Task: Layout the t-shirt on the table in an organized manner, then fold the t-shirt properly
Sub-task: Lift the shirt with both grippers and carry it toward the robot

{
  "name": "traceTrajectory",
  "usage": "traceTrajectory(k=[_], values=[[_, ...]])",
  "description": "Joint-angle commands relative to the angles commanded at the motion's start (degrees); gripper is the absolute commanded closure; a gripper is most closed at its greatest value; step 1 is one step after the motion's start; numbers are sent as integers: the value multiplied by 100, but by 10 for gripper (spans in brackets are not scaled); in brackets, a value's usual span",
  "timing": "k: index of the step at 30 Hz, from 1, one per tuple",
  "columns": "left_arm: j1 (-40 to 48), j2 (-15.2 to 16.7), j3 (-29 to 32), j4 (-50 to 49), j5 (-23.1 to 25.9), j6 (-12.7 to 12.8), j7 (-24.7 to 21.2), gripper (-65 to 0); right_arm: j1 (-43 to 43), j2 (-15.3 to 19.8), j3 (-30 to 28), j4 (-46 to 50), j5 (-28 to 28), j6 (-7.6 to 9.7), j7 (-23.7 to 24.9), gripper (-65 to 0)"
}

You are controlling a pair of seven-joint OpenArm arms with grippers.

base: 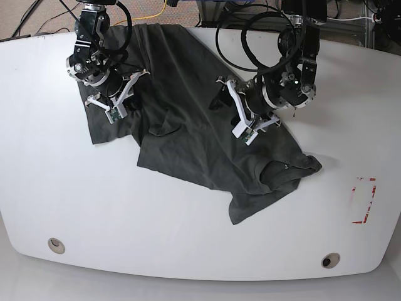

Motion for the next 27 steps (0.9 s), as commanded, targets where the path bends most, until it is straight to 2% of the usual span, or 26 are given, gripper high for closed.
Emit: traceTrajectory(k=[6,8,10,14,18,22,27], values=[[123,-79,97,-352,26,0,0,-386,-9,0,9,563,0,0,-35,-509],[141,-220,105,-431,9,0,-9,-386,-9,-9,9,818,0,0,-35,-604],[141,-334,114,-466,0,0,-9,-386,-9,-18,9,985,0,0,-35,-650],[149,-589,105,-475,9,0,-9,-386,44,-26,-26,1327,53,0,-149,-650],[132,-914,105,-484,0,0,-18,-386,492,-132,-176,1398,62,0,-554,-650],[123,-1257,105,-484,0,0,-18,-386,1011,-273,-378,1090,26,0,-888,-650],[0,-1547,123,-475,0,0,-18,-386,1626,-387,-703,413,53,0,-949,-650]])
